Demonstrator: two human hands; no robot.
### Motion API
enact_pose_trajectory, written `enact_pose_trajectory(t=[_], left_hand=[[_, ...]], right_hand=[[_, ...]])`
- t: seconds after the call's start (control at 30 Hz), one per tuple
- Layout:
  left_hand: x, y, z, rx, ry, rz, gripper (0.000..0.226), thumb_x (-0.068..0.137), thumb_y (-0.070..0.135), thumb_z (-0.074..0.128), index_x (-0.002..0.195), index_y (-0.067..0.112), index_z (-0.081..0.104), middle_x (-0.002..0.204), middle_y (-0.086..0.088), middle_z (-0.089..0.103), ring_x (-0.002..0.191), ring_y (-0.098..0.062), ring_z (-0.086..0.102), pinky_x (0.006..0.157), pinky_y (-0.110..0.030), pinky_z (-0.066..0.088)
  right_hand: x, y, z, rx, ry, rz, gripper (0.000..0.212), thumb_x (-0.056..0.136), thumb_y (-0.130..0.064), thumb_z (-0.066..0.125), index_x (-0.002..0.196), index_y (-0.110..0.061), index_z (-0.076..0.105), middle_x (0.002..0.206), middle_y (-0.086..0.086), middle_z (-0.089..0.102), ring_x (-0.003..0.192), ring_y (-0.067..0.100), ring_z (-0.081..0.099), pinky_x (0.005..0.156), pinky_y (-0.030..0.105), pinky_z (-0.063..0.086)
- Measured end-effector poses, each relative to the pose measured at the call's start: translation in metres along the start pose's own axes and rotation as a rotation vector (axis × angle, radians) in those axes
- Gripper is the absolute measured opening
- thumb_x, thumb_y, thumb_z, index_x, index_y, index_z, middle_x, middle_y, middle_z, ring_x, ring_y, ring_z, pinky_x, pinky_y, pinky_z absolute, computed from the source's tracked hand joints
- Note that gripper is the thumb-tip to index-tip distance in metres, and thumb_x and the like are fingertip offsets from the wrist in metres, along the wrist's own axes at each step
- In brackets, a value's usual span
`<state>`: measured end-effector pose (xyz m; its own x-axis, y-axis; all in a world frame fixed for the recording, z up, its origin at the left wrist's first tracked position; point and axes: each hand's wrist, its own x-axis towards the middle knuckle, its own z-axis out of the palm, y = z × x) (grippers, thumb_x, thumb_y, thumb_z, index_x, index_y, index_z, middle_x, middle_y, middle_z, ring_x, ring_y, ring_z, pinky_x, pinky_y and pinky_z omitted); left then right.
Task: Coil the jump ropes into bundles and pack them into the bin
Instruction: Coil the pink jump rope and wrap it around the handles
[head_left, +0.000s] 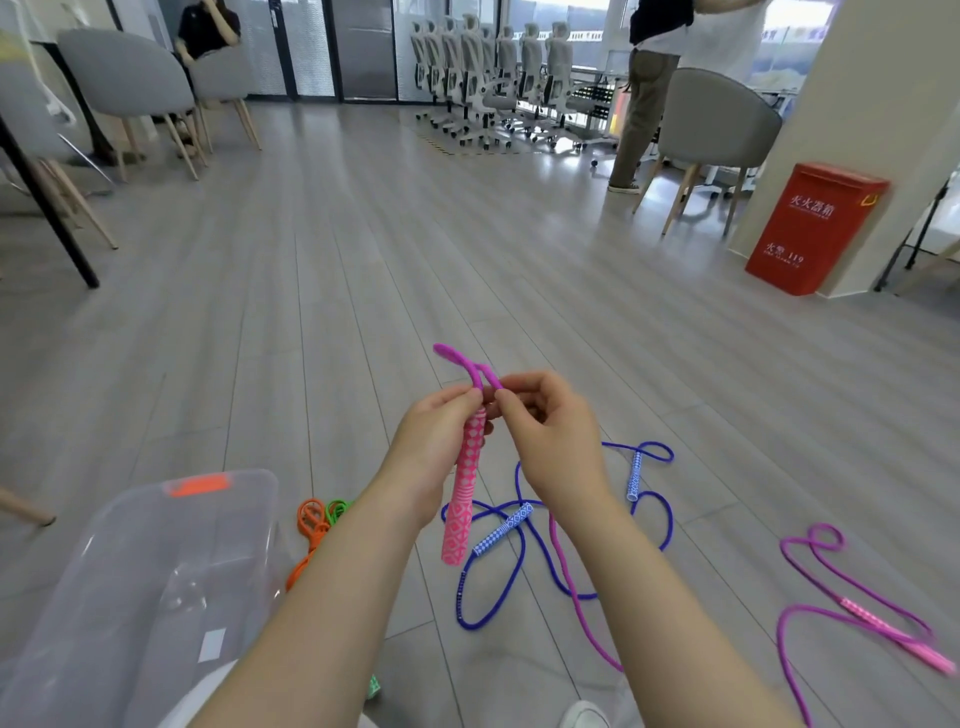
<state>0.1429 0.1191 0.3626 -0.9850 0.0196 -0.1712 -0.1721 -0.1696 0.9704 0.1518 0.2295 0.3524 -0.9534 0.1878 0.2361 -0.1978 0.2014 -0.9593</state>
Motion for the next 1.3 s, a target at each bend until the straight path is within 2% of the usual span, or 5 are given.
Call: enact_pose_trajectory(t=[0.23, 0.6, 0.73, 0.9, 1.3], left_hand=[[0.003, -0.001, -0.009, -0.053, -0.034, 0.009, 0.023, 0.099, 0.025, 0.052, 0.100, 0.015, 0.073, 0.080, 0.003, 0.072, 0.086, -0.013, 0.067, 0.091, -0.039, 0.052], [0.002, -0.001, -0.010, -0.210, -0.120, -0.027, 0.023, 0.097, 0.026, 0.056, 0.108, 0.014, 0.072, 0.109, -0.015, 0.070, 0.112, -0.033, 0.063, 0.091, -0.043, 0.054], [0.005, 0.004, -0.011, -0.341, -0.048, 0.031, 0.020, 0.097, 0.024, 0.056, 0.100, 0.014, 0.072, 0.091, 0.000, 0.068, 0.086, -0.017, 0.058, 0.084, -0.039, 0.053], [0.010, 0.006, -0.017, -0.434, -0.014, 0.040, 0.026, 0.097, 0.025, 0.055, 0.113, 0.011, 0.070, 0.097, 0.002, 0.070, 0.084, -0.013, 0.056, 0.066, -0.033, 0.057], [0.011, 0.001, -0.018, -0.350, 0.064, 0.051, 0.023, 0.099, 0.025, 0.052, 0.104, 0.014, 0.071, 0.100, 0.002, 0.073, 0.096, -0.015, 0.058, 0.086, -0.040, 0.053]], right_hand=[[-0.004, -0.004, 0.002, 0.004, -0.034, -0.042, 0.013, 0.090, -0.010, 0.064, 0.091, -0.021, 0.070, 0.083, -0.004, 0.073, 0.082, 0.014, 0.070, 0.077, 0.029, 0.057], [-0.004, -0.006, -0.004, -0.096, -0.087, -0.072, 0.010, 0.089, -0.019, 0.068, 0.095, -0.026, 0.070, 0.085, -0.011, 0.067, 0.074, 0.001, 0.057, 0.065, 0.013, 0.045], [-0.002, 0.003, -0.003, -0.335, 0.013, -0.120, 0.023, 0.086, -0.038, 0.068, 0.104, -0.030, 0.055, 0.099, -0.015, 0.057, 0.096, 0.001, 0.051, 0.082, 0.019, 0.044], [-0.004, 0.008, 0.006, -0.706, 0.063, -0.295, 0.028, 0.081, -0.057, 0.067, 0.092, -0.031, 0.071, 0.115, -0.008, 0.052, 0.115, 0.011, 0.037, 0.095, 0.030, 0.035], [-0.007, -0.001, -0.002, -0.897, -0.159, -0.196, 0.019, 0.079, -0.044, 0.068, 0.089, -0.027, 0.071, 0.137, -0.008, 0.048, 0.130, 0.014, 0.029, 0.103, 0.031, 0.024]])
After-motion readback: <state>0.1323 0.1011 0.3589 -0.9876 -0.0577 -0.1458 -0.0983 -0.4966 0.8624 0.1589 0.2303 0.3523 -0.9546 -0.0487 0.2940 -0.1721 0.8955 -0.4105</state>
